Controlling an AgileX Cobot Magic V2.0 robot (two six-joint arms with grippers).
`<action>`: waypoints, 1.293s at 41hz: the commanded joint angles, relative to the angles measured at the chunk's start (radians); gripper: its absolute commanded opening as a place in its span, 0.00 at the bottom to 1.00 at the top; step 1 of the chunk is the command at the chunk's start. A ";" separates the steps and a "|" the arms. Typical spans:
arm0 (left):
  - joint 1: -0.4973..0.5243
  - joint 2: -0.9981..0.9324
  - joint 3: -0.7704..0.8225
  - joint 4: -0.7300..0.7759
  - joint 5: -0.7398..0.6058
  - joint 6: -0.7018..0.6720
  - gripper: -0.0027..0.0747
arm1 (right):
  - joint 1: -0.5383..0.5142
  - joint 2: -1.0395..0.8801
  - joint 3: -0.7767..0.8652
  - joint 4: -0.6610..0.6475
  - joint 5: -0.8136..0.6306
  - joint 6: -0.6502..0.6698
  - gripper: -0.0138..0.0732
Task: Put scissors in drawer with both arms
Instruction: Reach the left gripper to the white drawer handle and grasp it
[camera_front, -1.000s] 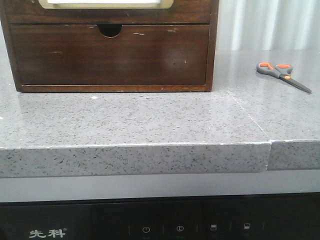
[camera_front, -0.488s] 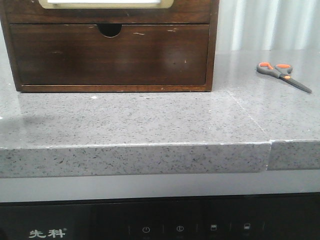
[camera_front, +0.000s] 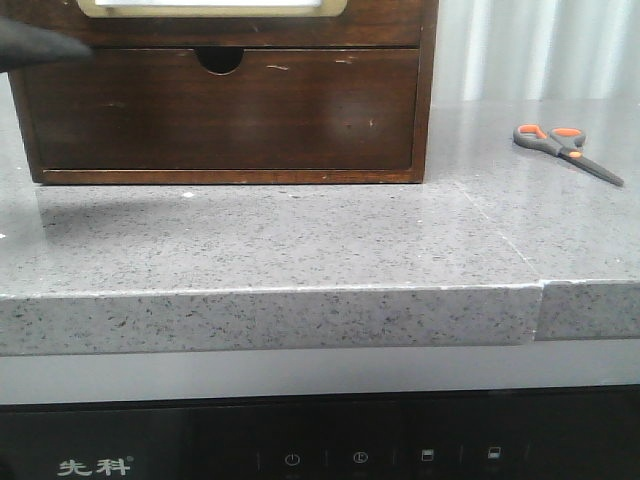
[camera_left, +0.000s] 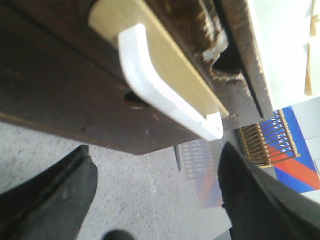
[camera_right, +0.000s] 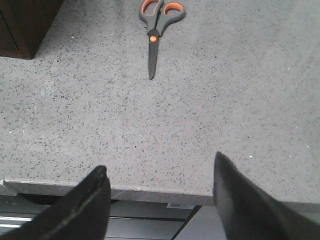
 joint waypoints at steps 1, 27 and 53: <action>-0.005 0.020 -0.078 -0.087 0.062 -0.041 0.68 | 0.000 0.009 -0.027 -0.015 -0.069 -0.009 0.70; -0.005 0.155 -0.211 -0.087 0.078 -0.106 0.31 | 0.000 0.009 -0.027 -0.015 -0.069 -0.009 0.70; -0.005 0.019 -0.097 -0.087 0.161 -0.068 0.16 | 0.000 0.009 -0.027 -0.015 -0.069 -0.009 0.70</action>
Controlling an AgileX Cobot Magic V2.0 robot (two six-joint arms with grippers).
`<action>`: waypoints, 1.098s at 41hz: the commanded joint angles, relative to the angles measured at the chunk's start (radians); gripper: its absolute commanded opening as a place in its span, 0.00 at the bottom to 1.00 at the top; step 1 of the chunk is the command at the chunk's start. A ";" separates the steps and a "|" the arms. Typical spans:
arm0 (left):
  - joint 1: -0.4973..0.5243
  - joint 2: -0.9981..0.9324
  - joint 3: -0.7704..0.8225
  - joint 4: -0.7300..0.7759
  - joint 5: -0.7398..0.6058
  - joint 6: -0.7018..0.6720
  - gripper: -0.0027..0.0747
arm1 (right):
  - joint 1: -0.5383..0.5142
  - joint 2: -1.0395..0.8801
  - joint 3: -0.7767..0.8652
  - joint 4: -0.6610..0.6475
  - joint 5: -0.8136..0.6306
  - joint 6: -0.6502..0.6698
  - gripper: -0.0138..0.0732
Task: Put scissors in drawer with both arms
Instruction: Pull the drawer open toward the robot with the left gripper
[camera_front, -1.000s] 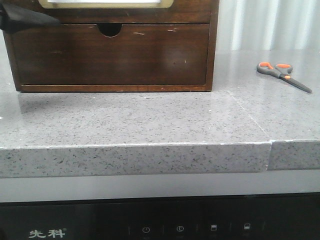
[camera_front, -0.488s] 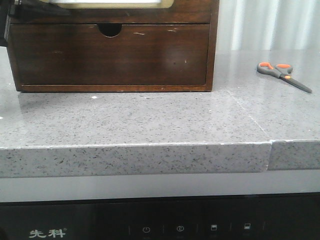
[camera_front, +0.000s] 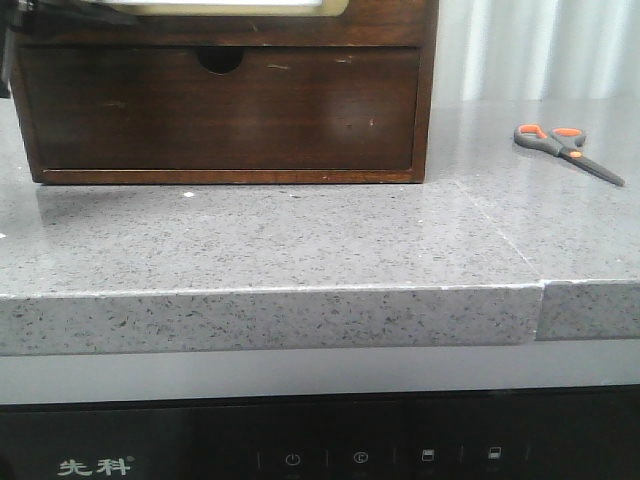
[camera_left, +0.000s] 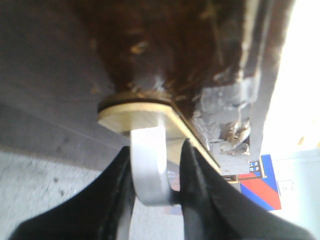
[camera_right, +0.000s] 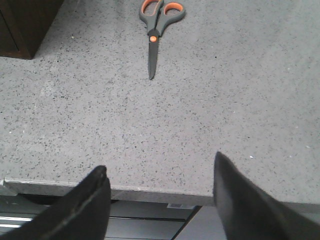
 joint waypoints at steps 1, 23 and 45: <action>-0.005 -0.109 0.016 -0.054 0.122 0.065 0.16 | 0.000 0.009 -0.027 -0.015 -0.069 -0.009 0.70; -0.012 -0.558 0.394 -0.054 0.195 0.083 0.16 | 0.000 0.009 -0.027 -0.015 -0.069 -0.009 0.70; -0.012 -0.641 0.447 -0.033 0.136 0.076 0.65 | 0.000 0.009 -0.027 -0.015 -0.069 -0.009 0.70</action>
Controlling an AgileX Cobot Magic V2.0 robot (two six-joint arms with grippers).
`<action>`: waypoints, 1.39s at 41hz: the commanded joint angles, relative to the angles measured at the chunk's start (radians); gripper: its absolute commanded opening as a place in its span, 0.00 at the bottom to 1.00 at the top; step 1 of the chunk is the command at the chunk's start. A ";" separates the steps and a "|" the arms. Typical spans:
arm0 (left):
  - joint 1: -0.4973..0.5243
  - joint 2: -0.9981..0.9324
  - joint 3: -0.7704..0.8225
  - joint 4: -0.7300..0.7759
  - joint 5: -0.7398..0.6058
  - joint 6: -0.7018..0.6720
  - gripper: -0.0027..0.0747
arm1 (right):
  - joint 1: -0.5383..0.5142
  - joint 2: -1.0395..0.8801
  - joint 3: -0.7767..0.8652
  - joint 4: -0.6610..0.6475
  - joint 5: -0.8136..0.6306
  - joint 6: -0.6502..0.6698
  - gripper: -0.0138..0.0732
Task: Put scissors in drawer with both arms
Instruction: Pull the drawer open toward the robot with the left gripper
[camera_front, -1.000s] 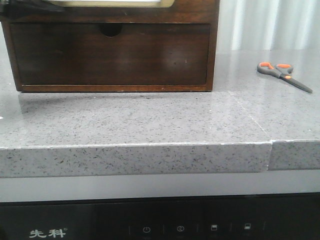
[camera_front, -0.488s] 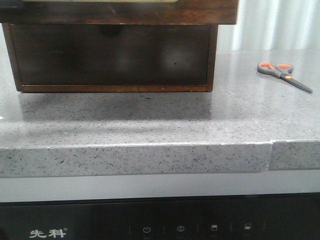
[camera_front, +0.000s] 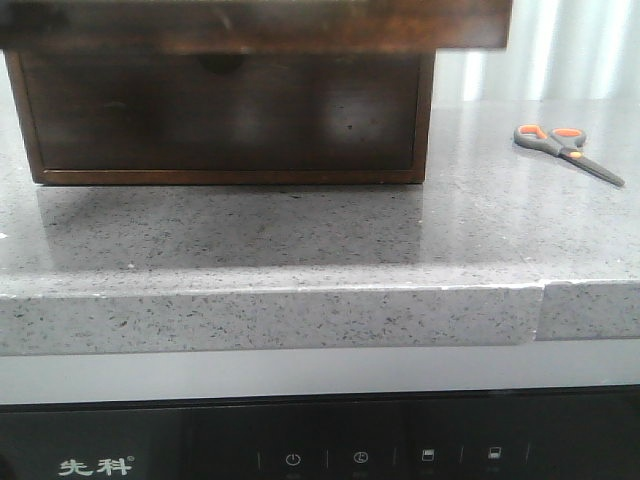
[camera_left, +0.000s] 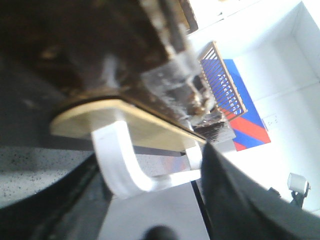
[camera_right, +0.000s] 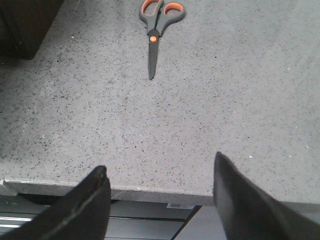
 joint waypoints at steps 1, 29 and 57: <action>-0.008 -0.013 -0.036 -0.080 0.064 0.012 0.66 | 0.000 0.009 -0.027 -0.015 -0.069 -0.009 0.70; -0.006 -0.019 -0.001 0.185 0.034 -0.142 0.66 | 0.000 0.009 -0.027 -0.015 -0.069 -0.009 0.70; -0.006 -0.306 -0.350 1.077 0.093 -0.592 0.66 | 0.000 0.009 -0.027 -0.015 -0.069 -0.009 0.70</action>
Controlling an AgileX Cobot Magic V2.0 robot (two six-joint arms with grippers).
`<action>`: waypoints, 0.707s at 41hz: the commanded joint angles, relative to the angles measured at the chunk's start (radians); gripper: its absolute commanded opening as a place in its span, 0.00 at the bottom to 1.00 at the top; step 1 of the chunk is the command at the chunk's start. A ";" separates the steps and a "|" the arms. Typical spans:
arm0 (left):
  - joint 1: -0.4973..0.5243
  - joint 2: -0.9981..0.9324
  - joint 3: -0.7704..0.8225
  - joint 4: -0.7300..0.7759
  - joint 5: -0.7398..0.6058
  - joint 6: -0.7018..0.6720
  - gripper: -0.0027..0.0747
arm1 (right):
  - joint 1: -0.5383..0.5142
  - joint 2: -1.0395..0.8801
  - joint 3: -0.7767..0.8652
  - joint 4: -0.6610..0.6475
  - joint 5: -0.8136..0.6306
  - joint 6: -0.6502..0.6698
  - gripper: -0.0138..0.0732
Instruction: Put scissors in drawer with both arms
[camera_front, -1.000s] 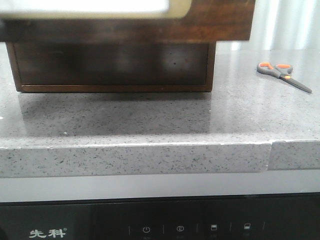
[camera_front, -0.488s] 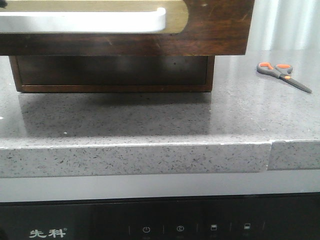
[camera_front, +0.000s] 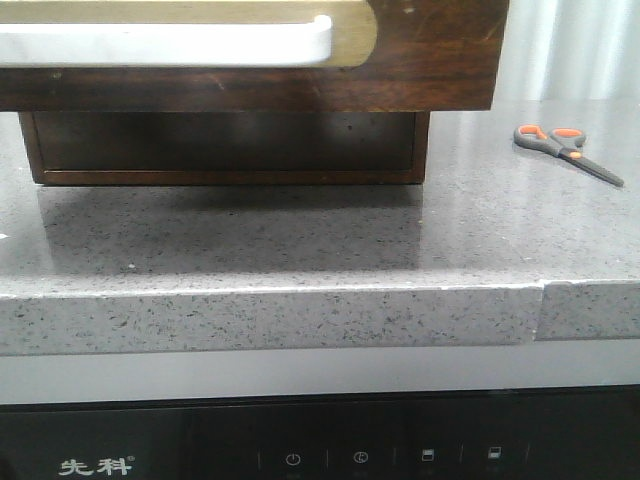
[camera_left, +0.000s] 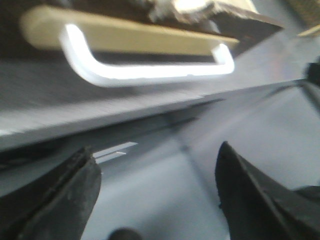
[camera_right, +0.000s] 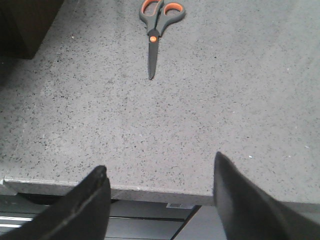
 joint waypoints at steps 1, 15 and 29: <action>-0.006 0.001 -0.154 0.158 -0.024 -0.091 0.66 | 0.000 0.009 -0.027 -0.013 -0.069 -0.009 0.70; -0.141 0.001 -0.361 0.501 -0.028 -0.103 0.64 | 0.000 0.009 -0.027 -0.013 -0.069 -0.009 0.70; -0.504 0.001 -0.365 0.842 -0.048 -0.399 0.64 | 0.000 0.009 -0.027 -0.013 -0.073 -0.009 0.70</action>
